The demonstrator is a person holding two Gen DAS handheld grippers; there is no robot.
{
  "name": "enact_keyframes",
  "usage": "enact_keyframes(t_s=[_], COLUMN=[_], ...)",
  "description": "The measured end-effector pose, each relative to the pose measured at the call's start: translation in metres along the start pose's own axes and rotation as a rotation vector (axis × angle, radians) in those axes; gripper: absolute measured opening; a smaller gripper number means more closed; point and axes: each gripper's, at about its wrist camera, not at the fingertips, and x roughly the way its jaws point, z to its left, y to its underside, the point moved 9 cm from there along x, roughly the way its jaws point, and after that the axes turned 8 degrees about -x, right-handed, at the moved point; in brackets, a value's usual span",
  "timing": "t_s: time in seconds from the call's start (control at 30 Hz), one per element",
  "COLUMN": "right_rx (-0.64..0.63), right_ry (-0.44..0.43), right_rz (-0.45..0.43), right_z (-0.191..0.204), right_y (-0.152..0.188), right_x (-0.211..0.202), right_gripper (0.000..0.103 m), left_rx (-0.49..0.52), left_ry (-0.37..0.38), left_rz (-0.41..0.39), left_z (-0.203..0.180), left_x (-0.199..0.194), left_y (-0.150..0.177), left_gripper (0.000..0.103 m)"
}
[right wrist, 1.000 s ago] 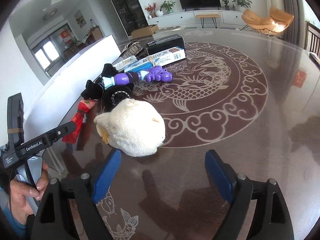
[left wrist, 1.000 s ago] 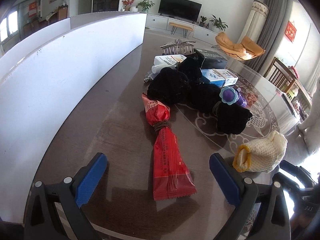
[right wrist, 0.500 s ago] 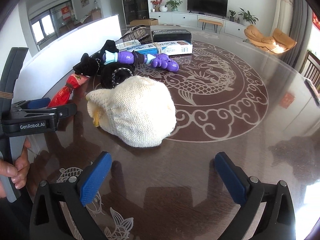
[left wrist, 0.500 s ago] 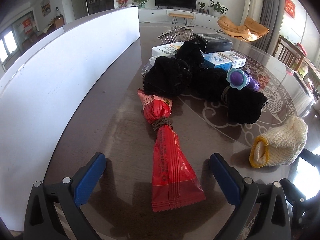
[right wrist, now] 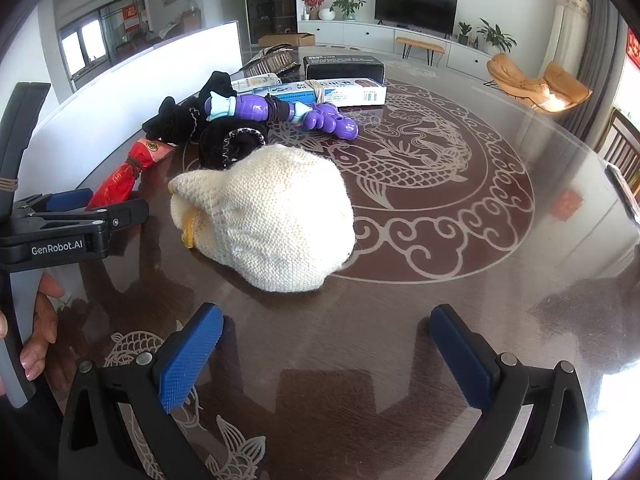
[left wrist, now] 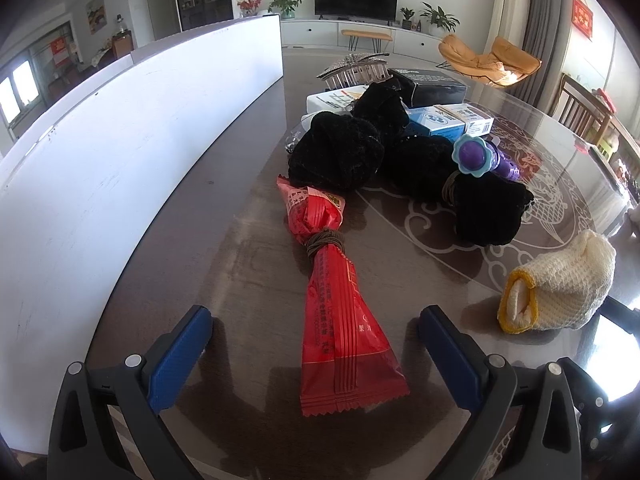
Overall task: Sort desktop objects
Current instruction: 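Grasp the red snack packet with the left tool while the right tool holds the pouch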
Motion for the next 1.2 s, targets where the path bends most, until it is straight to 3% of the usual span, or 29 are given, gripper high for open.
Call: enact_keyframes(t_s=[1.2], right_rx=[0.0], right_ry=[0.0], right_rz=[0.001], right_z=[0.0001], right_y=[-0.0017], right_x=[0.0007], right_gripper=[0.103], left_rx=[0.007], left_ry=[0.0], left_rz=[0.003], left_z=[-0.002], left_x=[0.0002], left_y=[0.001], left_gripper=[0.103])
